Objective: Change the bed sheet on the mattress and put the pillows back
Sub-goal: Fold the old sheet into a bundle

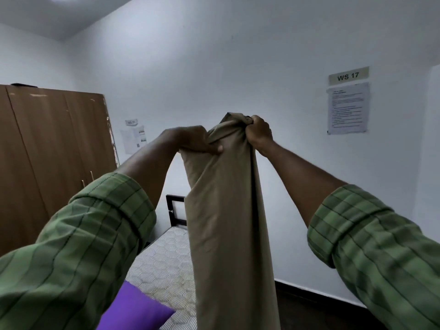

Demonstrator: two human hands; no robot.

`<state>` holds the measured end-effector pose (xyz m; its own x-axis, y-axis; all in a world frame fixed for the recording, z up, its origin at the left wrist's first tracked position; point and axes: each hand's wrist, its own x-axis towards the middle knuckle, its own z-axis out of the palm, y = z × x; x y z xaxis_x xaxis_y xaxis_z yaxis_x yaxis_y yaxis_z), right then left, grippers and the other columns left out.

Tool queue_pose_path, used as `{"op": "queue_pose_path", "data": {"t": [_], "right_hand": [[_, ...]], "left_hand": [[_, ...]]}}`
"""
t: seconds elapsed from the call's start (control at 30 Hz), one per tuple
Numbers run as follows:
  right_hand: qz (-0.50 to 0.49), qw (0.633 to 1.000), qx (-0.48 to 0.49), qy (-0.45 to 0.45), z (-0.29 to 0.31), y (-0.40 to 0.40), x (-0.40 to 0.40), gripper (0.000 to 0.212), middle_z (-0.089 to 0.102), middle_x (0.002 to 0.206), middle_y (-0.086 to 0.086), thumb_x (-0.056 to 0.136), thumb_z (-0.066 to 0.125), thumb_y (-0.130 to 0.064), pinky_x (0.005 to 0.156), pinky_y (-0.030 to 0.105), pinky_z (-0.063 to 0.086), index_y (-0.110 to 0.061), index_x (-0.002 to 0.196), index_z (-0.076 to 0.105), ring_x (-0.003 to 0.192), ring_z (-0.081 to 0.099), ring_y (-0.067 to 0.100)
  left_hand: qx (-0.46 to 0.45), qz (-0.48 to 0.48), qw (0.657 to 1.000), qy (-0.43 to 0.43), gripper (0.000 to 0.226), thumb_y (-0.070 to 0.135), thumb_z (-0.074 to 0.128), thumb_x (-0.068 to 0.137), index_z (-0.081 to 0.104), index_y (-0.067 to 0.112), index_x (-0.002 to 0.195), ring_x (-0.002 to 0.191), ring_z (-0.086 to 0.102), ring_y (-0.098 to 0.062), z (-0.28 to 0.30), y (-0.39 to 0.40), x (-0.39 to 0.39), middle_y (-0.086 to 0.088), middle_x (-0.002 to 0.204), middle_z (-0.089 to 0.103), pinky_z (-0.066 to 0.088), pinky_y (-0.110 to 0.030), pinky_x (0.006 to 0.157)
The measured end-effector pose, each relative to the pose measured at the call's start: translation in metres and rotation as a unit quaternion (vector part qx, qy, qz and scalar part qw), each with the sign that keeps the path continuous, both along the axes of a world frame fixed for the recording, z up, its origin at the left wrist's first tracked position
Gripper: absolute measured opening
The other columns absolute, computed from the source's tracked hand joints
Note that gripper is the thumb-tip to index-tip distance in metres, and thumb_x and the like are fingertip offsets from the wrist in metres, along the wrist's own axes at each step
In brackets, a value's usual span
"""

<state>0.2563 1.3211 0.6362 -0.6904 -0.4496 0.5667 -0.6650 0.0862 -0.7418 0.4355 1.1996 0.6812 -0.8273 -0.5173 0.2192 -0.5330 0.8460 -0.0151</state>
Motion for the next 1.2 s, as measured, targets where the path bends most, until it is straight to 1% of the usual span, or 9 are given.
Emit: {"op": "queue_pose_path", "data": {"t": [0.1, 0.2, 0.33, 0.4, 0.47, 0.53, 0.63, 0.8, 1.2], "right_hand": [[0.061, 0.997, -0.009, -0.039, -0.001, -0.004, 0.01, 0.043, 0.069, 0.116, 0.011, 0.083, 0.037, -0.03, 0.094, 0.041, 0.051, -0.012, 0.109, 0.066, 0.11, 0.062, 0.033], [0.222, 0.972, -0.006, -0.081, 0.001, -0.004, 0.023, 0.034, 0.071, 0.111, 0.003, 0.087, 0.057, -0.035, 0.085, 0.034, 0.053, -0.018, 0.114, 0.068, 0.109, 0.066, 0.025], [0.232, 0.942, 0.243, 0.021, 0.024, -0.004, 0.029, 0.085, 0.065, 0.124, -0.001, 0.063, 0.095, -0.042, 0.084, 0.041, 0.061, -0.023, 0.135, 0.054, 0.109, 0.066, 0.022], [0.093, 0.925, 0.314, 0.192, 0.027, -0.009, 0.033, 0.056, 0.067, 0.119, 0.007, 0.072, 0.088, -0.029, 0.081, 0.034, 0.056, -0.018, 0.121, 0.063, 0.106, 0.066, 0.028], [-0.034, 0.926, 0.212, 0.311, 0.023, -0.015, 0.04, 0.024, 0.067, 0.115, 0.013, 0.082, 0.068, -0.016, 0.079, 0.036, 0.051, -0.017, 0.105, 0.068, 0.108, 0.064, 0.037], [-0.042, 0.949, 0.125, 0.286, 0.016, -0.02, 0.042, 0.023, 0.065, 0.116, 0.014, 0.083, 0.06, -0.013, 0.084, 0.042, 0.053, -0.016, 0.104, 0.069, 0.109, 0.063, 0.04], [-0.005, 0.947, 0.218, 0.236, 0.011, -0.02, 0.049, 0.026, 0.067, 0.121, 0.014, 0.086, 0.059, -0.02, 0.089, 0.042, 0.055, -0.018, 0.112, 0.066, 0.11, 0.066, 0.038], [0.024, 0.959, 0.201, 0.198, 0.013, -0.013, 0.042, 0.024, 0.071, 0.114, 0.02, 0.088, 0.052, -0.009, 0.083, 0.043, 0.058, -0.008, 0.107, 0.067, 0.099, 0.07, 0.039], [0.002, 0.958, 0.162, 0.235, 0.002, -0.002, 0.022, 0.034, 0.068, 0.116, 0.019, 0.083, 0.054, -0.004, 0.087, 0.041, 0.051, -0.011, 0.112, 0.069, 0.111, 0.063, 0.042]], "left_hand": [[-0.014, 0.062, 0.994, -0.084, 0.069, 0.071, 0.085, 0.061, 0.065, 0.017, 0.098, 0.088, 0.068, -0.021, -0.004, 0.003, 0.009, 0.001, 0.098, 0.069, 0.054, -0.032, 0.069], [-0.083, 0.092, 0.99, -0.059, 0.045, 0.052, 0.085, 0.07, 0.066, 0.015, 0.087, 0.083, 0.067, -0.025, -0.004, -0.009, 0.021, -0.007, 0.097, 0.071, 0.056, -0.035, 0.075], [-0.13, 0.129, 0.982, 0.038, 0.02, 0.031, 0.064, 0.082, 0.065, 0.015, 0.095, 0.08, 0.06, -0.03, -0.009, -0.019, 0.046, -0.011, 0.099, 0.067, 0.048, -0.035, 0.068], [-0.12, 0.109, 0.984, 0.075, 0.012, 0.024, 0.059, 0.083, 0.063, 0.014, 0.09, 0.081, 0.06, -0.033, -0.013, -0.019, 0.049, -0.017, 0.103, 0.068, 0.051, -0.038, 0.07], [-0.161, 0.104, 0.972, 0.139, 0.013, 0.019, 0.058, 0.081, 0.064, 0.016, 0.092, 0.09, 0.067, -0.037, -0.015, -0.013, 0.046, -0.017, 0.103, 0.069, 0.051, -0.038, 0.073], [-0.171, 0.104, 0.957, 0.212, 0.022, 0.018, 0.058, 0.078, 0.067, 0.019, 0.098, 0.096, 0.068, -0.04, -0.01, -0.013, 0.045, -0.016, 0.104, 0.07, 0.051, -0.038, 0.076], [-0.176, 0.11, 0.967, 0.149, 0.02, 0.025, 0.058, 0.084, 0.067, 0.018, 0.1, 0.097, 0.068, -0.04, 0.002, -0.013, 0.05, -0.017, 0.108, 0.069, 0.052, -0.038, 0.078], [-0.212, 0.113, 0.962, 0.127, 0.018, 0.024, 0.057, 0.091, 0.067, 0.017, 0.104, 0.102, 0.068, -0.038, -0.002, -0.014, 0.049, -0.016, 0.11, 0.068, 0.047, -0.036, 0.076], [-0.227, 0.075, 0.96, 0.145, 0.009, 0.025, 0.058, 0.092, 0.067, 0.023, 0.093, 0.097, 0.069, -0.036, -0.007, -0.009, 0.032, -0.011, 0.105, 0.071, 0.046, -0.035, 0.073]]}}
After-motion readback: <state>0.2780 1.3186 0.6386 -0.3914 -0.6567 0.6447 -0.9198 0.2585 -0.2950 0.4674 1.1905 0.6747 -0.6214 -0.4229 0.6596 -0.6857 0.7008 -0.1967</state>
